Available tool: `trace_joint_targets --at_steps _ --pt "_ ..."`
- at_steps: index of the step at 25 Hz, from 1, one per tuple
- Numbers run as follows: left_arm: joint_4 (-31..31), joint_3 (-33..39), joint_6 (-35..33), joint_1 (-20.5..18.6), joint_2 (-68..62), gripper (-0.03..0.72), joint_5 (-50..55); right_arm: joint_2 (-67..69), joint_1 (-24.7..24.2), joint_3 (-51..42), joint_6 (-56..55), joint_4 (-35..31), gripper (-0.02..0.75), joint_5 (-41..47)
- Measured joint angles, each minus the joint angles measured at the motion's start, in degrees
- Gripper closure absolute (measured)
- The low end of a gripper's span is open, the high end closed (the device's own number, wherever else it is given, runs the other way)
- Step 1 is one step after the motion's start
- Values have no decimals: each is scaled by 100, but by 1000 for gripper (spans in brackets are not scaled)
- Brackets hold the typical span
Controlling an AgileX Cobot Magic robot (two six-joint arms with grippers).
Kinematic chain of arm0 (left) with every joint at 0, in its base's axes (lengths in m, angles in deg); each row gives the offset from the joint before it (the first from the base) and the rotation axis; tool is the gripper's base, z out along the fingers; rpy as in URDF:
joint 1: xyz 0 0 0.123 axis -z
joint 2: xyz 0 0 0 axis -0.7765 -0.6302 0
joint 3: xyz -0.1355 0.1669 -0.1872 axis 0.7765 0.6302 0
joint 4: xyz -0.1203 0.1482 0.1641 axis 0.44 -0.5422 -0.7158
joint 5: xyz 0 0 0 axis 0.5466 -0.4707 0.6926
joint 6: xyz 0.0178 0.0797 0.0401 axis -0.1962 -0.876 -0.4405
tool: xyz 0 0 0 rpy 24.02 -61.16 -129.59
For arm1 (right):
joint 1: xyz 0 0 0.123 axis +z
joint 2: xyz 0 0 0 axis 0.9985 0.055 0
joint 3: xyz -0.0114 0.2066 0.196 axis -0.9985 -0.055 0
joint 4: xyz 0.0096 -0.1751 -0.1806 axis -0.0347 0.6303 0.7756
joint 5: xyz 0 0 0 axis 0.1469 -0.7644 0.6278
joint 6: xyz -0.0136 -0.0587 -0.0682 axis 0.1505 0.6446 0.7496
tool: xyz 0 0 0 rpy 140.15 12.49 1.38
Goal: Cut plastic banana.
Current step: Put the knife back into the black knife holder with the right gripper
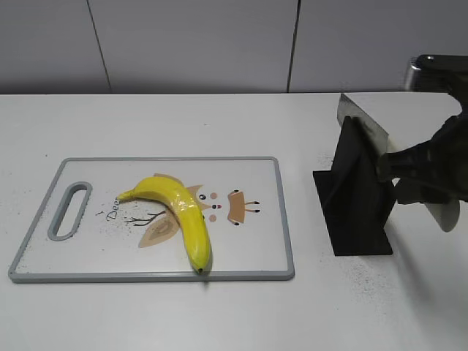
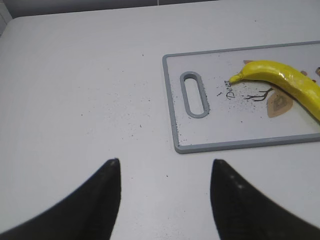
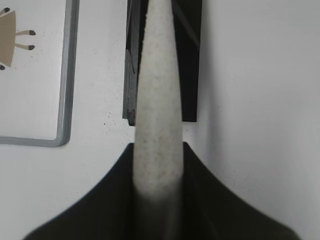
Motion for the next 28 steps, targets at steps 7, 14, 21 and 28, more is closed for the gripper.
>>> trace_joint_targets --at_steps 7,14,21,28 --pt "0 0 0 0 0 107 0 190 0 0 0 -12 573 -15" --pt "30 0 0 0 0 69 0 207 0 0 0 -218 444 -21" --pt "44 0 0 0 0 69 0 134 0 41 0 -225 126 -88" --pt "49 0 0 0 0 81 0 -714 0 602 271 -103 111 -147"
